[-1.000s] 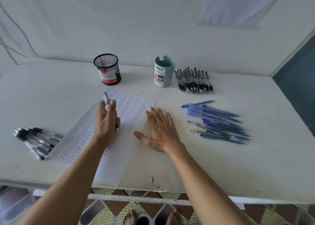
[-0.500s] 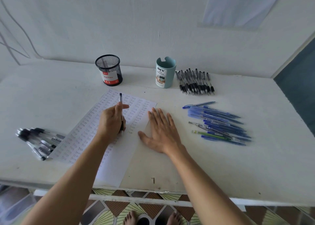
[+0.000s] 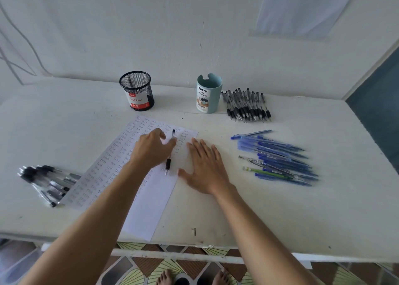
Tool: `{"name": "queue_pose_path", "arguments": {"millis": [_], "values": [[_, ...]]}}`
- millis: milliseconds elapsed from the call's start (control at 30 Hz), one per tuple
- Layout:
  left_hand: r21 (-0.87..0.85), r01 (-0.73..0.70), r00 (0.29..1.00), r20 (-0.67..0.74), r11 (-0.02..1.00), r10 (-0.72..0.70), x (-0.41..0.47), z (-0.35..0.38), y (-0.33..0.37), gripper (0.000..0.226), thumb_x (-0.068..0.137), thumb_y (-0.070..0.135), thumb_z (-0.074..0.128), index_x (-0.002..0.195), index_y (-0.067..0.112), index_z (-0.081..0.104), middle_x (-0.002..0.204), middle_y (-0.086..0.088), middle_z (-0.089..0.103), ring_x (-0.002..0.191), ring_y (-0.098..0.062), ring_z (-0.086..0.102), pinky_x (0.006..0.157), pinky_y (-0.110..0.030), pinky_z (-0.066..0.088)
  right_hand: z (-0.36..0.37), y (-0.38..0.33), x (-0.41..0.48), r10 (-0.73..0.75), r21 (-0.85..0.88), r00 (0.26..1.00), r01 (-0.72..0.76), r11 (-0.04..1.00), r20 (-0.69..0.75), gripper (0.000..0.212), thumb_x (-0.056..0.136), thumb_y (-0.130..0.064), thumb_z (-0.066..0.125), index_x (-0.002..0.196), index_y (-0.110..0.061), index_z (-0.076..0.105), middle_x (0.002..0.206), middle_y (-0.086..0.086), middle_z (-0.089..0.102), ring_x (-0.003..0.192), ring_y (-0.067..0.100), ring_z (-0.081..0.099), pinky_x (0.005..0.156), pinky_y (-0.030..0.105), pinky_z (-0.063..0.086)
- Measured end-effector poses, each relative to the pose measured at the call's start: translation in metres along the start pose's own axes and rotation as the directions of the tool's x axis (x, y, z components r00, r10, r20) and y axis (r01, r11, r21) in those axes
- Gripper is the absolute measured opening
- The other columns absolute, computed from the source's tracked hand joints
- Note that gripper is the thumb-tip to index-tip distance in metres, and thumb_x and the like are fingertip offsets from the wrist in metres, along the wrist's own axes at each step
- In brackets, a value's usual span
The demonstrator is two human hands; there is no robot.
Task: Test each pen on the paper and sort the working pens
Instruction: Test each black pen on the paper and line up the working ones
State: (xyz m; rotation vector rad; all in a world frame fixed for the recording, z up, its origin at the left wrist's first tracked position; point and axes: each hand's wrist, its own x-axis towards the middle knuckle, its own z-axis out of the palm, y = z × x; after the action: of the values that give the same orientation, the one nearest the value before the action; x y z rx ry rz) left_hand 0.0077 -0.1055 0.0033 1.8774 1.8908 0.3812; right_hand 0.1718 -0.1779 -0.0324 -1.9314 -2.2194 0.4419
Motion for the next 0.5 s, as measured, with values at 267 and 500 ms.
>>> {"name": "queue_pose_path", "arguments": {"millis": [267, 500], "values": [[0.165, -0.201, 0.965, -0.136, 0.966, 0.224, 0.018, 0.005, -0.046, 0.046, 0.104, 0.032, 0.041, 0.15, 0.024, 0.042, 0.159, -0.004, 0.033, 0.146, -0.028, 0.026, 0.114, -0.049, 0.024, 0.0, -0.021, 0.017, 0.22, 0.231, 0.955, -0.173, 0.958, -0.197, 0.064, 0.085, -0.063, 0.053, 0.133, -0.021, 0.046, 0.141, -0.006, 0.044, 0.138, 0.016, 0.034, 0.12, 0.043, 0.012], [0.307, -0.268, 0.957, -0.022, 0.913, 0.288, 0.019, 0.011, -0.055, 0.058, 0.104, 0.049, 0.029, 0.157, 0.026, 0.026, 0.165, 0.002, 0.022, 0.152, -0.02, 0.013, 0.121, -0.046, 0.007, 0.006, -0.039, 0.031, 0.334, 0.218, 0.891, -0.276, 0.936, -0.308, 0.039, 0.082, -0.048, 0.061, 0.11, -0.021, 0.059, 0.121, -0.001, 0.052, 0.124, 0.023, 0.043, 0.11, 0.038, 0.025]]}}
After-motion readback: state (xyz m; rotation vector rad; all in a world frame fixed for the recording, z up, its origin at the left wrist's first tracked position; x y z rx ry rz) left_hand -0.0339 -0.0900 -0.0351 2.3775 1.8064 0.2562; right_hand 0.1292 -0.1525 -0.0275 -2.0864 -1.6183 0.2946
